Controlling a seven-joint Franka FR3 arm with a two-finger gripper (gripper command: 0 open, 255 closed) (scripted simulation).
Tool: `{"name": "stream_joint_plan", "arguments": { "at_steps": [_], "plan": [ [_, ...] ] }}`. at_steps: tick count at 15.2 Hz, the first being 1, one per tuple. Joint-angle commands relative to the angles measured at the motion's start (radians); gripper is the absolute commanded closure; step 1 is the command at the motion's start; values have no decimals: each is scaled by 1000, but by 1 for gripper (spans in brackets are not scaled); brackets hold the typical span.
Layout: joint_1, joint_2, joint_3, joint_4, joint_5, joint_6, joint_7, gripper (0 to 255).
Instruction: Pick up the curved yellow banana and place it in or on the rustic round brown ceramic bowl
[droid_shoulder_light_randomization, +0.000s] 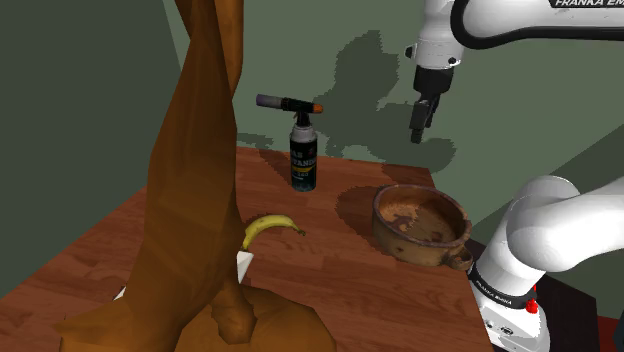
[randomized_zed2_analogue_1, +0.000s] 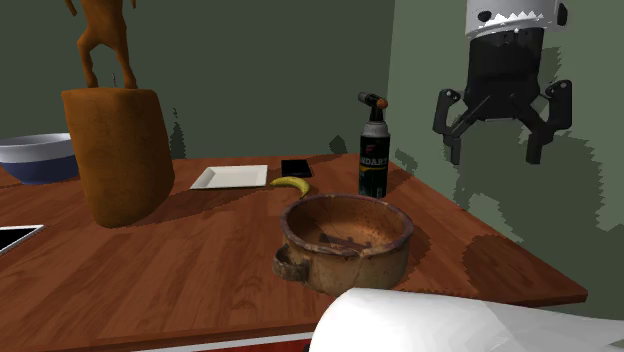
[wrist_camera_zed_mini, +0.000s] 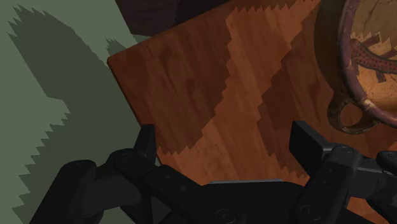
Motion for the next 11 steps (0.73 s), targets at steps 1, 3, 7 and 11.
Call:
{"name": "stream_joint_plan", "arguments": {
  "at_steps": [1,3,7,11],
  "plan": [
    [0,0,0,0,0,0,0,0],
    [22,32,37,1,21,35,24,0],
    [62,105,112,15,57,103,71,0],
    [97,191,186,44,81,169,117,0]
  ]
}}
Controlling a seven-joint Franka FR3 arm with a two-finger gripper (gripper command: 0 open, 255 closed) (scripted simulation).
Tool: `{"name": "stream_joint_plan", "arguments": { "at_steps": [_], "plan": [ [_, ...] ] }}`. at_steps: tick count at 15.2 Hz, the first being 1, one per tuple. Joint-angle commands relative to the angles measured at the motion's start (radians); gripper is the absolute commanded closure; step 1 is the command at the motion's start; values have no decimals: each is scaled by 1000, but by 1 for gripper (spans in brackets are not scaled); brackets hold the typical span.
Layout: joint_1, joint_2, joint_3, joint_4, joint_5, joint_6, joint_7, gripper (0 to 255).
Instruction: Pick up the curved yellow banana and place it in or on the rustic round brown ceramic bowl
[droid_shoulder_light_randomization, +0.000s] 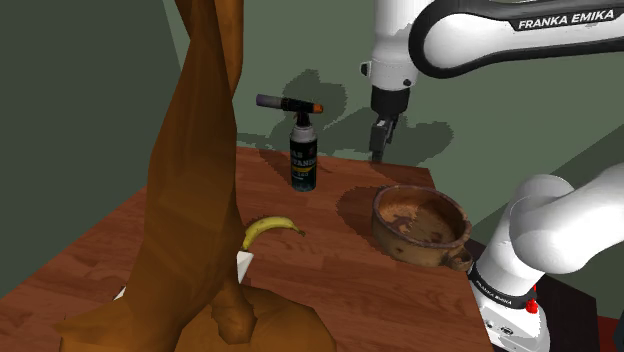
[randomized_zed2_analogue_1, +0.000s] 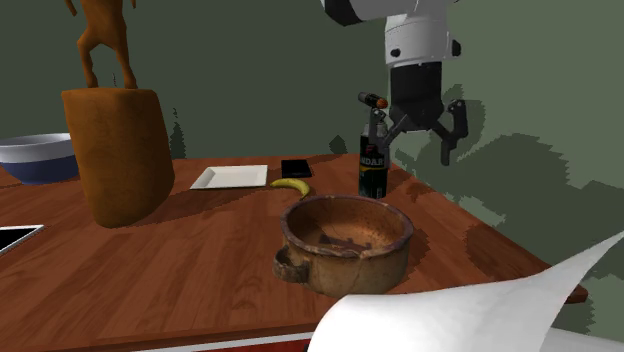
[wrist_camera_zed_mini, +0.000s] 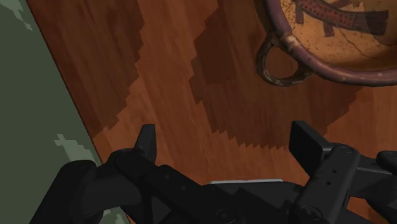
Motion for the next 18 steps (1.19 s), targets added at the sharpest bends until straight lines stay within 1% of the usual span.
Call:
{"name": "stream_joint_plan", "arguments": {
  "at_steps": [1,6,10,14,18],
  "plan": [
    [16,55,42,26,11,35,28,0],
    [48,179,135,86,15,108,90,0],
    [67,288,210,150,-4,157,146,0],
    [83,408,284,228,-46,196,210,0],
    [103,539,353,320,-114,219,282,0]
  ]
}}
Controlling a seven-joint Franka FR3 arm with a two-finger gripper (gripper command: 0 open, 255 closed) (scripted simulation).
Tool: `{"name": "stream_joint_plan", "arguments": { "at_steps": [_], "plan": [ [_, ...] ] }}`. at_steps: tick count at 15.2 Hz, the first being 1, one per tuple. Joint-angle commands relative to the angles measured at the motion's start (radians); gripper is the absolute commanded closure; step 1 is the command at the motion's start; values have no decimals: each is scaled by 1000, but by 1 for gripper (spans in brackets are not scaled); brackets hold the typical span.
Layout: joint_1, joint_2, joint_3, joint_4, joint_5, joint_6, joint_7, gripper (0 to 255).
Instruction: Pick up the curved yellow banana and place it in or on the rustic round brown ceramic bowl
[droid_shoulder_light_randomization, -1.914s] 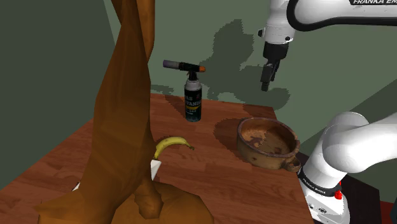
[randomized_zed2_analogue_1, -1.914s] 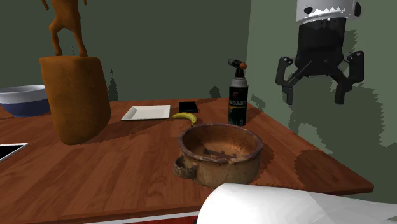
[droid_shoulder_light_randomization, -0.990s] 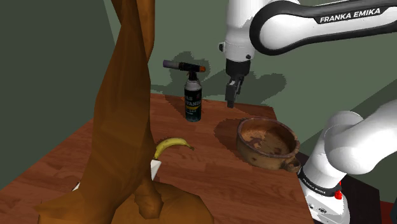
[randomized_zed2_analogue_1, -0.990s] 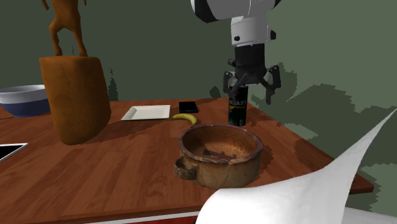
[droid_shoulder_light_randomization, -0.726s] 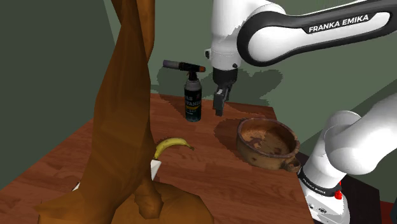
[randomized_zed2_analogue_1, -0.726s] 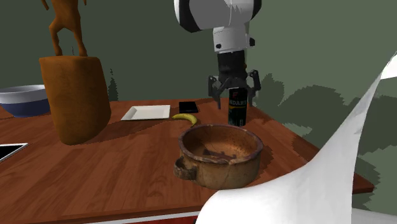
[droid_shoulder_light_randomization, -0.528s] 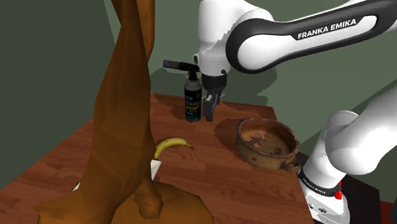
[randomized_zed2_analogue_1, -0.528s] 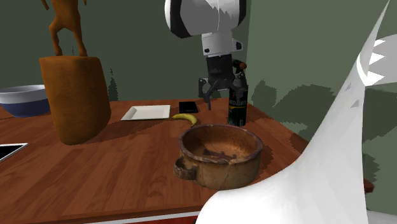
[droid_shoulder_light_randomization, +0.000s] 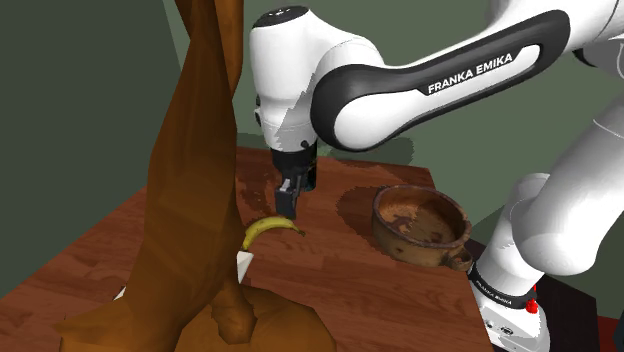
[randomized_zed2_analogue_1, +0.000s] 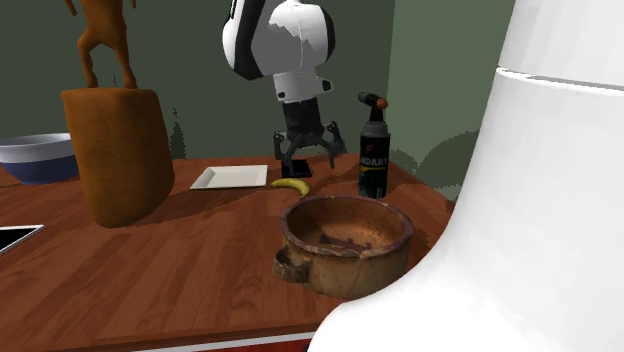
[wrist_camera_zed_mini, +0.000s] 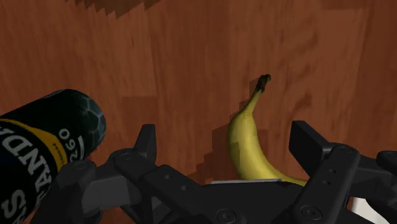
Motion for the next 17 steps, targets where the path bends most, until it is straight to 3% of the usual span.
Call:
{"name": "stream_joint_plan", "arguments": {
  "at_steps": [1,9,17],
  "plan": [
    [13,66,33,38,-39,16,40,0],
    [11,102,33,-30,-67,115,60,0],
    [11,102,33,-30,-67,115,60,0]
  ]
}}
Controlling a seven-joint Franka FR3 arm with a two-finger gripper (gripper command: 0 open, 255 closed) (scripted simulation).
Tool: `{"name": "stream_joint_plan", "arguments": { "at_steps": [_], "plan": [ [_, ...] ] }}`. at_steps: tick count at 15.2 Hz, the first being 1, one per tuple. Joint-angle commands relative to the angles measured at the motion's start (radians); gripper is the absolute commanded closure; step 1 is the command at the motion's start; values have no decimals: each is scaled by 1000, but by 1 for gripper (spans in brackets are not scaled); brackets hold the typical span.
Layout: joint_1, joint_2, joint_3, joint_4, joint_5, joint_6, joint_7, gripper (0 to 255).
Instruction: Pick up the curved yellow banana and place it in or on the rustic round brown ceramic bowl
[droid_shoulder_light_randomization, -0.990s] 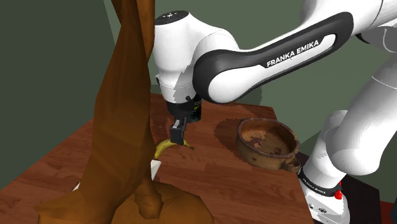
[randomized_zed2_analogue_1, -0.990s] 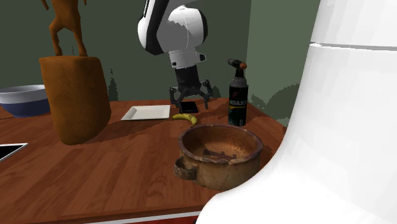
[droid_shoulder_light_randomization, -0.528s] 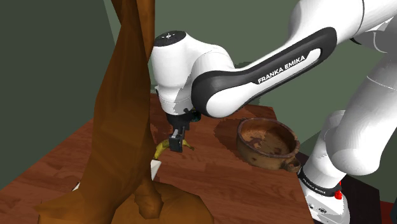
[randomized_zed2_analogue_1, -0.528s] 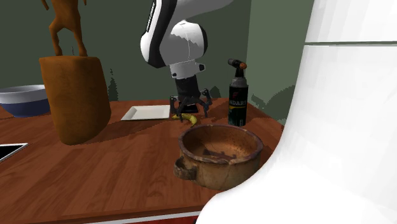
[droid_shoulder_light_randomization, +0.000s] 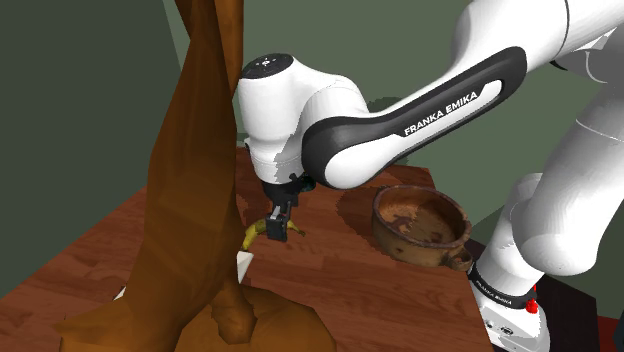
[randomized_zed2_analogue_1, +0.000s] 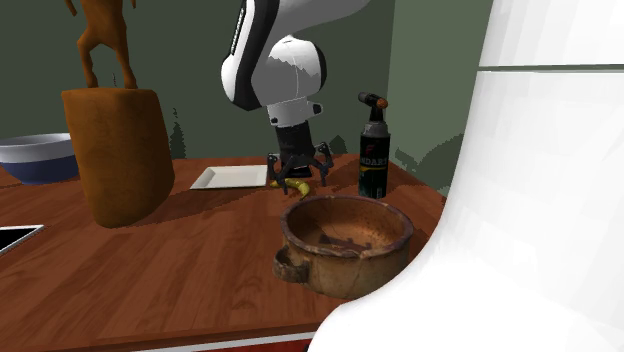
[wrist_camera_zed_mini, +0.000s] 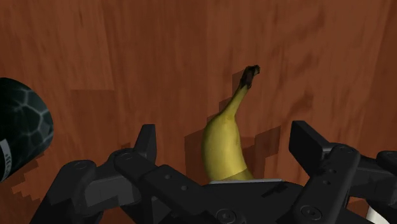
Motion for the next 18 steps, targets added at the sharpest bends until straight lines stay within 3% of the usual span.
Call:
{"name": "stream_joint_plan", "arguments": {
  "at_steps": [1,10,18],
  "plan": [
    [0,0,0,0,0,0,0,255],
    [0,0,0,0,0,0,0,255],
    [0,-33,-5,76,25,-101,-31,255]
  ]
}}
